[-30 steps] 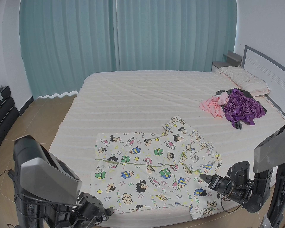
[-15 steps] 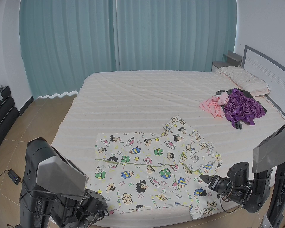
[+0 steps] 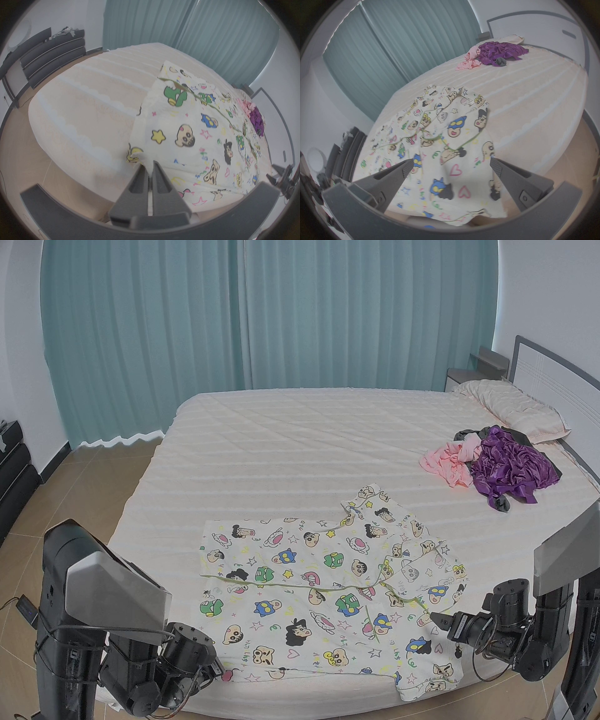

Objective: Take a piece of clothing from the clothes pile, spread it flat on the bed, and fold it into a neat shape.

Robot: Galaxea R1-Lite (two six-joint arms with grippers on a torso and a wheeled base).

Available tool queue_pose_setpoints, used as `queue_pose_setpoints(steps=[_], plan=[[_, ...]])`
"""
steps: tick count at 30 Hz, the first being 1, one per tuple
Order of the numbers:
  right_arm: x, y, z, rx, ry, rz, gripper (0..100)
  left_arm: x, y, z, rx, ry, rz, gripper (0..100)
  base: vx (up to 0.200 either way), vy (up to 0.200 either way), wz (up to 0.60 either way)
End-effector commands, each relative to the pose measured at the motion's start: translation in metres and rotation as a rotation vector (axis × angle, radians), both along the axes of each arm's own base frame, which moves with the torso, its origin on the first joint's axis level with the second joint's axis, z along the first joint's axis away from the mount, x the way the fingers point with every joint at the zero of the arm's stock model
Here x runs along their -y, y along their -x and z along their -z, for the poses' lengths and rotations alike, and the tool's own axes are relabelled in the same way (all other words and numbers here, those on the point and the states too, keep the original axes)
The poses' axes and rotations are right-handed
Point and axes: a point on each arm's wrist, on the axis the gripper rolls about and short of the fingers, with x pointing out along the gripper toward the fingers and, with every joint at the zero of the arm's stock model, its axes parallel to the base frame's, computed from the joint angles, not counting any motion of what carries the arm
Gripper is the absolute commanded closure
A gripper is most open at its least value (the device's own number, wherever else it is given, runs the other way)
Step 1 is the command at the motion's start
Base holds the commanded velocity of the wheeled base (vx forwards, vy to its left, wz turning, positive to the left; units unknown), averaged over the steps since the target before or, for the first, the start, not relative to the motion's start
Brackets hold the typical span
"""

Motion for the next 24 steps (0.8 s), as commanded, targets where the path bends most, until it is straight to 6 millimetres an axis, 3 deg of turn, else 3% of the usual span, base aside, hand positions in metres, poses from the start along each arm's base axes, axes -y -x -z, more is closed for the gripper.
queue_pose_setpoints(steps=[1,8,15,16,24], plan=[[0.017,-0.004,0.025,-0.083,0.087,-0.002,0,0.0,-0.009,-0.009,0.055,0.025,-0.024,100,0.0,0.0,0.0],[0.018,-0.01,0.05,-0.145,0.116,-0.066,0,-0.001,-0.012,-0.009,0.059,0.036,-0.037,100,0.0,0.0,0.0],[0.017,-0.012,0.05,-0.143,0.092,-0.124,0,0.002,-0.015,-0.009,0.068,0.044,-0.033,100,0.0,0.0,0.0],[0.016,-0.012,0.05,-0.149,0.1,-0.143,100,0.002,-0.015,-0.009,0.07,0.045,-0.033,100,0.0,0.0,0.0],[0.019,-0.036,0.044,-0.052,0.092,-0.112,100,0.001,-0.016,-0.013,0.083,0.049,-0.044,100,0.0,0.0,0.0]])
